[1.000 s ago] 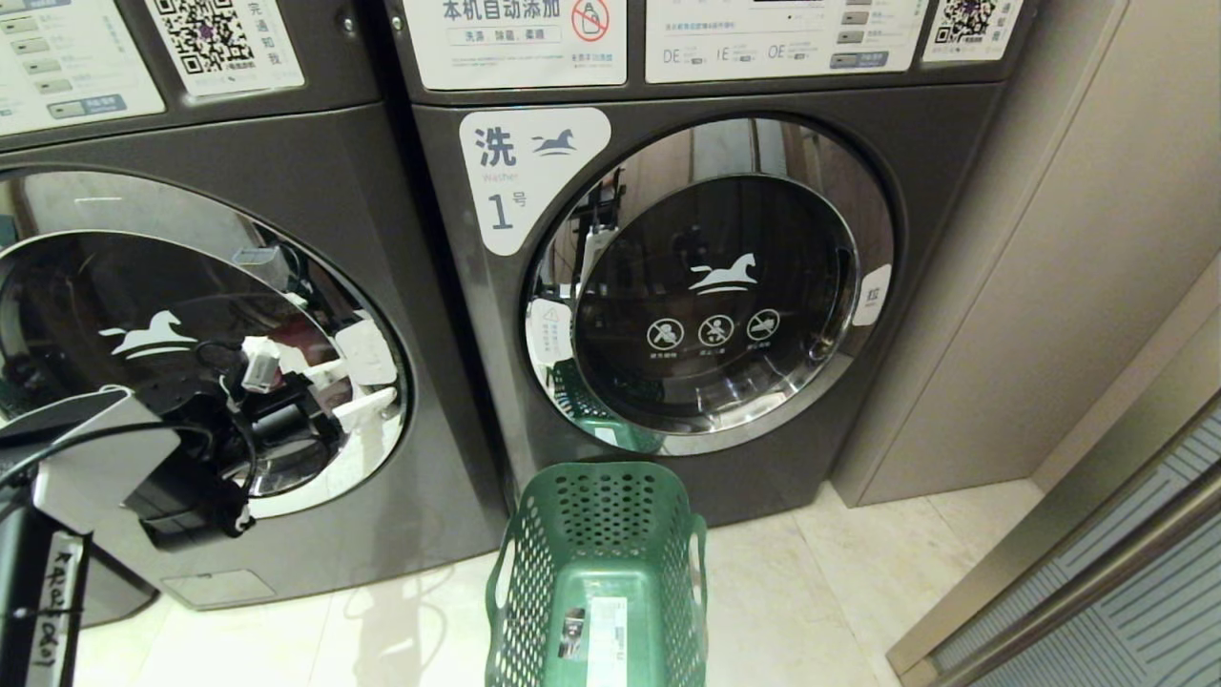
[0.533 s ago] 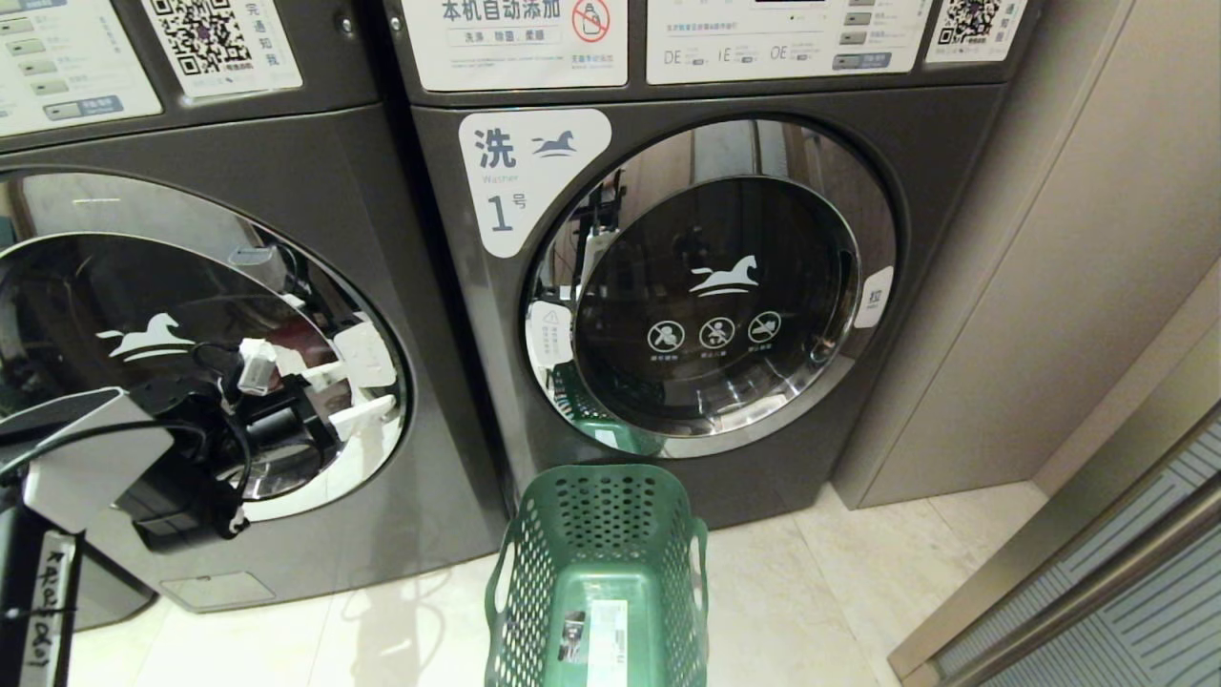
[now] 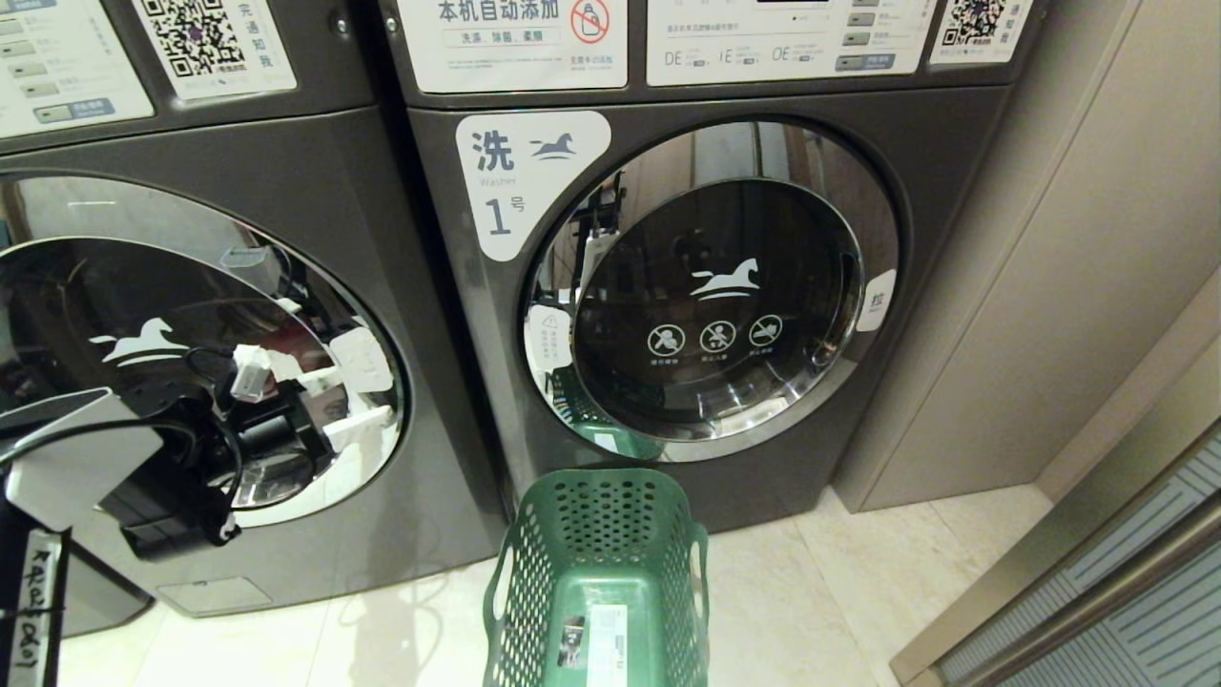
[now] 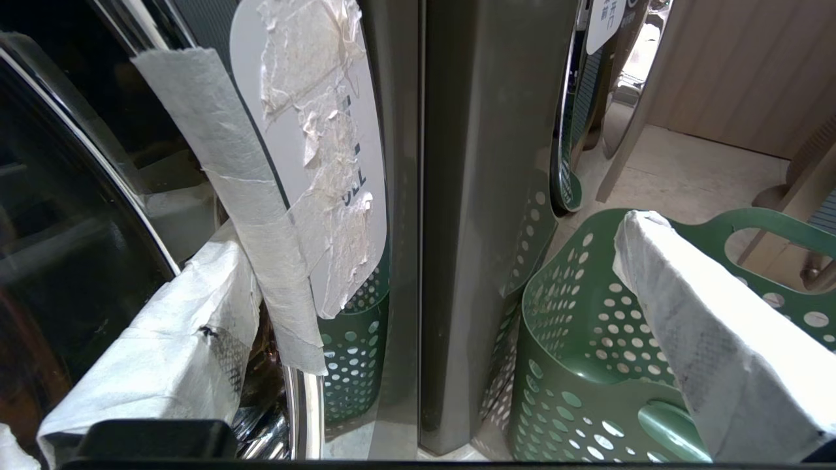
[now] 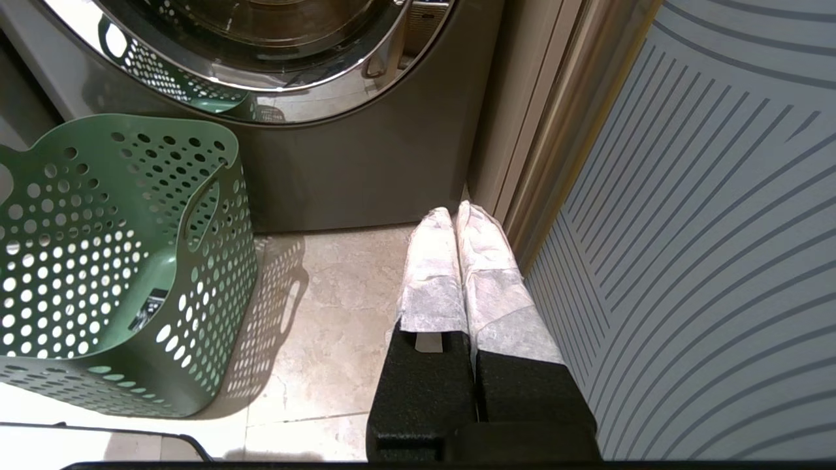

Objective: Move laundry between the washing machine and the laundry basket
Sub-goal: Open the lid of the washing machine

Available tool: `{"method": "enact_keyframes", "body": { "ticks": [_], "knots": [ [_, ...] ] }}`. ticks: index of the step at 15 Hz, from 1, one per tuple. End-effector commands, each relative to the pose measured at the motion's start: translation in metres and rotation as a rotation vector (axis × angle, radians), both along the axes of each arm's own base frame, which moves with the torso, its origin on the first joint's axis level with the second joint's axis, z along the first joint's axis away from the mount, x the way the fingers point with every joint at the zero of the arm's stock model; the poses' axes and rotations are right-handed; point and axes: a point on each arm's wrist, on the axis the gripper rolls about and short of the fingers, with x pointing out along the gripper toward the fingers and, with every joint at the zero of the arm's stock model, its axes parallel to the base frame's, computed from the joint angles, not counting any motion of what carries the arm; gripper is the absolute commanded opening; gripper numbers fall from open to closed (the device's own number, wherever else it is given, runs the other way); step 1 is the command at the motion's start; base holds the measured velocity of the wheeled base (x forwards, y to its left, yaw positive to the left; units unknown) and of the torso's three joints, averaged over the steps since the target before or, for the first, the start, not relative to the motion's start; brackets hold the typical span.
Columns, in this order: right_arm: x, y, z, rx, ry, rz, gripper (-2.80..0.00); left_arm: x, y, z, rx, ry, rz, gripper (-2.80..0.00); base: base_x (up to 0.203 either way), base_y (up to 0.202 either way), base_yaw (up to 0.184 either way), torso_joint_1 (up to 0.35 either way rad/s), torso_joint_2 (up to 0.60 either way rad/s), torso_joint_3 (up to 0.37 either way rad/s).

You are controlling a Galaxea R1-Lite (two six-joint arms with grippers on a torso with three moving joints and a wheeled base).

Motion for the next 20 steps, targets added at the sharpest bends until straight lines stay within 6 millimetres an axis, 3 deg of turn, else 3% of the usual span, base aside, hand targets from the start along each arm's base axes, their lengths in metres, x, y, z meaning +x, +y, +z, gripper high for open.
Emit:
{"method": "enact_keyframes", "body": {
  "ticks": [1,13,20],
  "knots": [
    [0.000,0.000,0.000,-0.001,0.001,0.000,-2.80,-0.001,0.002,0.004,0.006,-0.017,-0.002,0.00,0.000,0.000,0.000,0.000,0.00,0.000],
    [0.000,0.000,0.000,-0.001,0.001,0.000,-2.80,-0.018,0.005,0.007,0.019,-0.007,0.000,0.00,0.000,0.000,0.000,0.000,0.00,0.000],
    [0.000,0.000,0.000,-0.001,0.001,0.000,-2.80,-0.036,0.051,0.009,0.025,-0.011,0.117,0.00,0.000,0.000,0.000,0.000,0.00,0.000]
  ]
}}
